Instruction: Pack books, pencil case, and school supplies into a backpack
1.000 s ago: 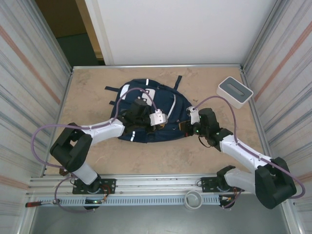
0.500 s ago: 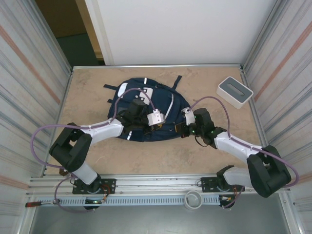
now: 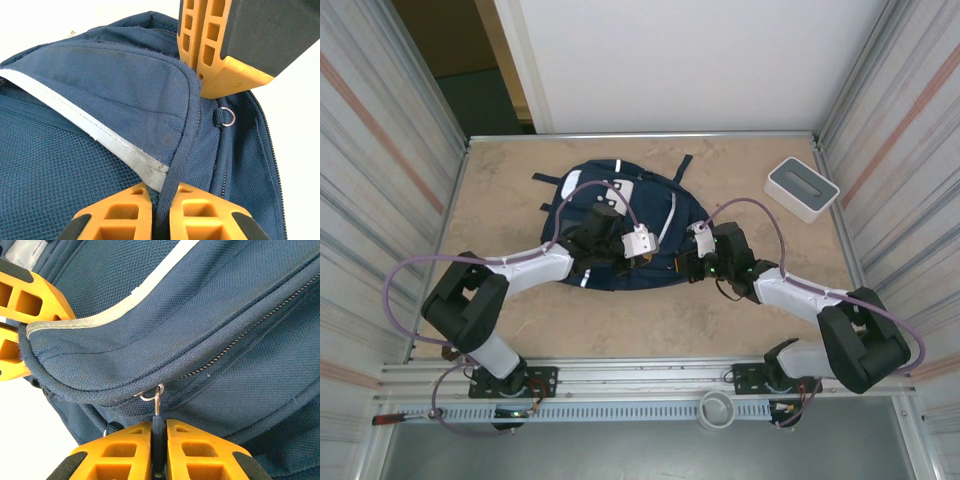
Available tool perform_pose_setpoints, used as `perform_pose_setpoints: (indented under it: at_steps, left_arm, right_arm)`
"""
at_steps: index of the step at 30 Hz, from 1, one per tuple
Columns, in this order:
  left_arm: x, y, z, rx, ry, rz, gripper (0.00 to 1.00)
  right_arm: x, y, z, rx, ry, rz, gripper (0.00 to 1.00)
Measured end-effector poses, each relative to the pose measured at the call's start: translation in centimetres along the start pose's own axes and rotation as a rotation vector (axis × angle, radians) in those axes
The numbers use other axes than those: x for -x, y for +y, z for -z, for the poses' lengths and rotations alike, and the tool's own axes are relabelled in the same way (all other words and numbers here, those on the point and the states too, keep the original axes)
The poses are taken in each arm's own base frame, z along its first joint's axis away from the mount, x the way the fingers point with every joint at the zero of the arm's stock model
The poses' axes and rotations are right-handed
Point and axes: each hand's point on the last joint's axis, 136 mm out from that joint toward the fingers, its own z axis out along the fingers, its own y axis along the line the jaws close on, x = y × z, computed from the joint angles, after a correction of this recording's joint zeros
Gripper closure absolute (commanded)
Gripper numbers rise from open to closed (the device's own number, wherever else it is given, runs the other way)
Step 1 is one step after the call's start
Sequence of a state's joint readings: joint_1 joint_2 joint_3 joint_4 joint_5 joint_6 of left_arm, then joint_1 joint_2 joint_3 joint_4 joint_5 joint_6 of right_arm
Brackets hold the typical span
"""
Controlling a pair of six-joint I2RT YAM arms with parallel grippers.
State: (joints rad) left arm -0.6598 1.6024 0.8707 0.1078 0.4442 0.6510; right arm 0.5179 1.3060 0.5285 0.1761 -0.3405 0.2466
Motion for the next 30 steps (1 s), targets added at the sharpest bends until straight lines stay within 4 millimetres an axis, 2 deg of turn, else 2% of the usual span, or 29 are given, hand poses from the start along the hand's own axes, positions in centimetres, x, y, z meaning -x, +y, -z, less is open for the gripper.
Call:
perform_pose_setpoints:
  at_steps: [5, 12, 17, 21, 24, 26, 30]
  left_arm:
    - [-0.1, 0.1, 0.0, 0.002, 0.001, 0.002, 1.00]
    - [0.0, 0.2, 0.1, 0.005, -0.003, 0.000, 1.00]
    - [0.0, 0.5, 0.2, 0.016, -0.019, -0.002, 1.00]
    - [0.0, 0.6, 0.3, 0.014, -0.031, 0.000, 0.98]
    - [0.0, 0.6, 0.4, 0.010, -0.036, 0.001, 0.92]
    - [0.0, 0.5, 0.4, 0.007, -0.036, 0.002, 0.77]
    - [0.1, 0.2, 0.6, 0.010, -0.023, -0.002, 0.58]
  right_arm:
    - [0.1, 0.0, 0.0, -0.003, -0.007, 0.005, 1.00]
    - [0.6, -0.5, 0.6, -0.041, -0.041, -0.001, 1.00]
    - [1.1, -2.0, 1.1, -0.077, -0.064, -0.054, 1.00]
    - [1.3, -2.1, 1.2, -0.077, -0.069, -0.059, 1.00]
    - [1.3, -1.8, 1.1, -0.072, -0.072, -0.051, 1.00]
    - [1.3, -1.6, 1.1, -0.073, -0.074, -0.044, 1.00]
    - [0.9, -1.1, 1.1, -0.078, -0.075, -0.034, 1.00]
